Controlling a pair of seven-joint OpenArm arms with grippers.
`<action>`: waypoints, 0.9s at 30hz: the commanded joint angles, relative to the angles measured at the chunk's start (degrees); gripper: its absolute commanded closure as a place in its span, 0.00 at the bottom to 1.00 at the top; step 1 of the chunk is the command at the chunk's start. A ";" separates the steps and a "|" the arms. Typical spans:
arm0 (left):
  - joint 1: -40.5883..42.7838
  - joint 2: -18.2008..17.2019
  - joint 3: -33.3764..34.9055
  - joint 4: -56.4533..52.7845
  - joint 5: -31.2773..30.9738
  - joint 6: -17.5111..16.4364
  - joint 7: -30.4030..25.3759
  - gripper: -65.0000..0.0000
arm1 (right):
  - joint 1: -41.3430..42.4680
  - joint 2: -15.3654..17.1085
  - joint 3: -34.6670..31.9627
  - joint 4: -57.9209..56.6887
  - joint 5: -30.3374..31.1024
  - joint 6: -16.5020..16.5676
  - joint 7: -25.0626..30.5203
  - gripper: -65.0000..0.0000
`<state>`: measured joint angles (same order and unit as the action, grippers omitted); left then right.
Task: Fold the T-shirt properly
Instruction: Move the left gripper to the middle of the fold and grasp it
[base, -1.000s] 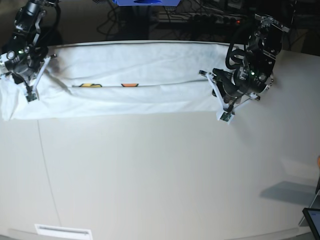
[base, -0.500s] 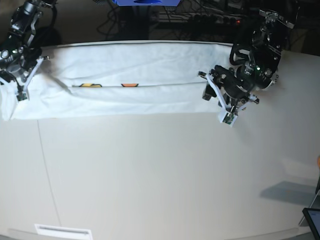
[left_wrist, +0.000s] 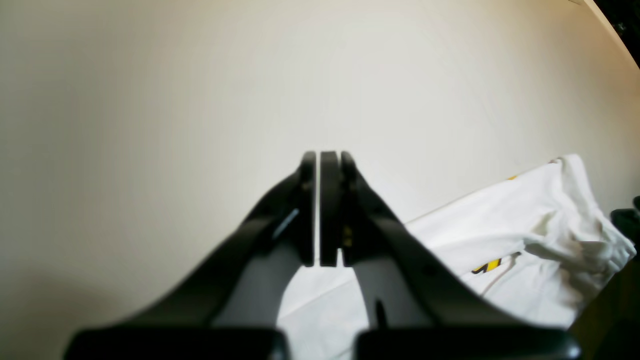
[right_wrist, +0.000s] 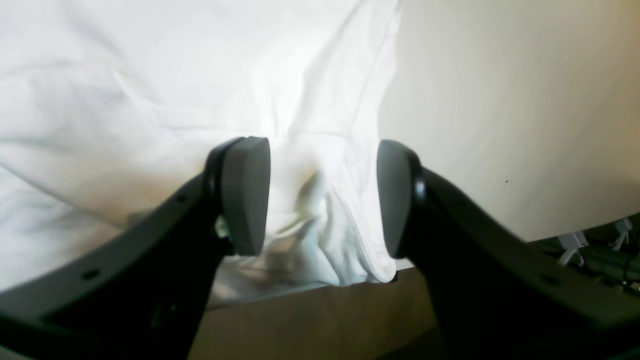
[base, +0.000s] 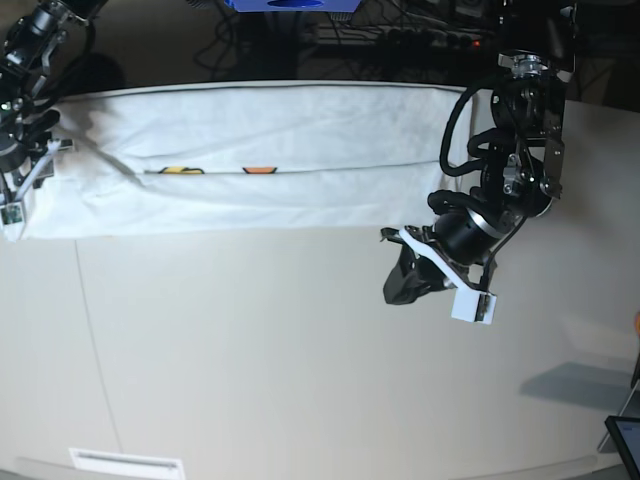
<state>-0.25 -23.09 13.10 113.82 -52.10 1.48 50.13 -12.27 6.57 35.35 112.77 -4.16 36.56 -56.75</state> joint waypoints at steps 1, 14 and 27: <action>0.03 -0.69 -0.40 0.77 -0.43 -0.20 -1.12 1.00 | 0.27 2.00 0.47 0.86 -0.36 -0.47 -0.70 0.50; 10.41 -0.16 1.71 1.48 6.43 -0.11 -1.38 1.00 | -0.34 1.83 -0.14 0.77 -3.79 3.44 10.29 0.73; 21.31 7.05 16.39 0.86 50.73 -0.11 -10.70 1.00 | 0.01 1.12 -0.14 -14.00 -3.88 3.44 17.50 0.99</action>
<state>21.23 -16.21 29.61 113.71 -1.50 1.15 41.04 -12.67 6.63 34.98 97.71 -8.03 40.51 -40.29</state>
